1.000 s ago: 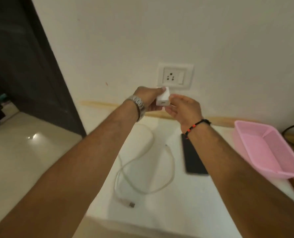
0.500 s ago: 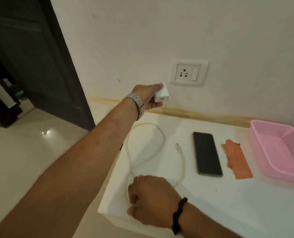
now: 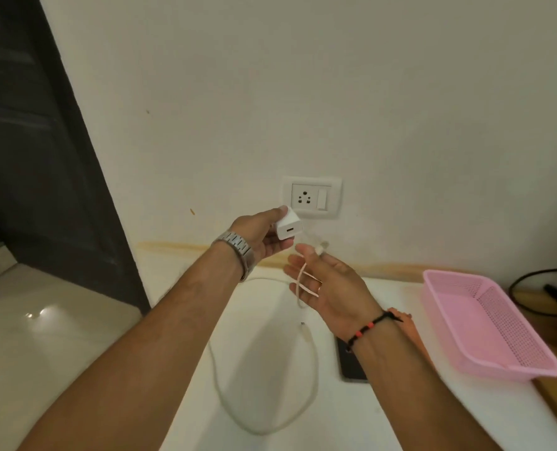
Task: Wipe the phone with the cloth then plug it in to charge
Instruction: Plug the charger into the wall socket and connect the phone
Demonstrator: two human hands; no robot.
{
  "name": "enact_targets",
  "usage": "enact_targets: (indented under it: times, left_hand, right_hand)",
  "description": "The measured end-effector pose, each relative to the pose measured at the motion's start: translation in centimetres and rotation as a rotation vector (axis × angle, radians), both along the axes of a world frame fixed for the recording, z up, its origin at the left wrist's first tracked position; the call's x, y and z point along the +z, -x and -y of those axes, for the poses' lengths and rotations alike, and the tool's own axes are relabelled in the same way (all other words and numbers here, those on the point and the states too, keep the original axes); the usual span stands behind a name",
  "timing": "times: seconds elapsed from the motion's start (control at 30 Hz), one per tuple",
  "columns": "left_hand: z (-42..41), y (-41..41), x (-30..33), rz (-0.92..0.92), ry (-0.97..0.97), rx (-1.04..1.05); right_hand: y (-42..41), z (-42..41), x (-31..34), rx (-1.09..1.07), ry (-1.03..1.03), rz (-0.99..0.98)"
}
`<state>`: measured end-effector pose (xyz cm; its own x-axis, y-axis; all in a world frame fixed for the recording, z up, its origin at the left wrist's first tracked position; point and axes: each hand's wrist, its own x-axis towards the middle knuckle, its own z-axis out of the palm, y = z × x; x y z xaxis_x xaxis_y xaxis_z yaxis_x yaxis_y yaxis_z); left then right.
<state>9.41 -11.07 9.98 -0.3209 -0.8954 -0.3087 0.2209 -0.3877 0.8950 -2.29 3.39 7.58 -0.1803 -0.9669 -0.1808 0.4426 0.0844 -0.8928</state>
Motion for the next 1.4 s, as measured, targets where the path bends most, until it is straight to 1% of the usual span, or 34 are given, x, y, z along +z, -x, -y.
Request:
enact_targets:
  times: [0.13, 0.17, 0.3, 0.6, 0.87, 1.03, 1.27, 1.4]
  left_hand:
    - [-0.2, 0.9, 0.5, 0.016, 0.007, -0.012]
    - [-0.1, 1.0, 0.5, 0.025, 0.01, -0.012]
    - [0.3, 1.4, 0.9, 0.069, 0.034, -0.016]
    - [0.6, 2.3, 0.6, 0.06, 0.102, -0.019]
    - [0.8, 2.6, 0.3, 0.06, 0.181, -0.02]
    - [0.8, 2.8, 0.2, 0.104, 0.215, -0.056]
    - [1.7, 2.6, 0.0, 0.151, 0.218, -0.078]
    - [2.1, 2.5, -0.5, 0.199, 0.222, -0.126]
  right_hand:
    - [0.3, 2.0, 0.4, -0.108, -0.03, -0.26]
    - [0.4, 2.3, 0.5, -0.101, -0.039, -0.291]
    - [1.2, 2.6, 0.7, -0.018, -0.016, -0.316]
    - [1.4, 3.6, 0.8, -0.01, -0.011, -0.307]
    - [1.5, 3.9, 1.5, -0.067, -0.06, -0.308]
    - [1.5, 4.8, 2.3, -0.098, -0.1, -0.257]
    - [1.4, 5.6, 1.5, -0.055, -0.108, -0.16]
    - [1.9, 5.7, 0.9, -0.07, -0.145, -0.208]
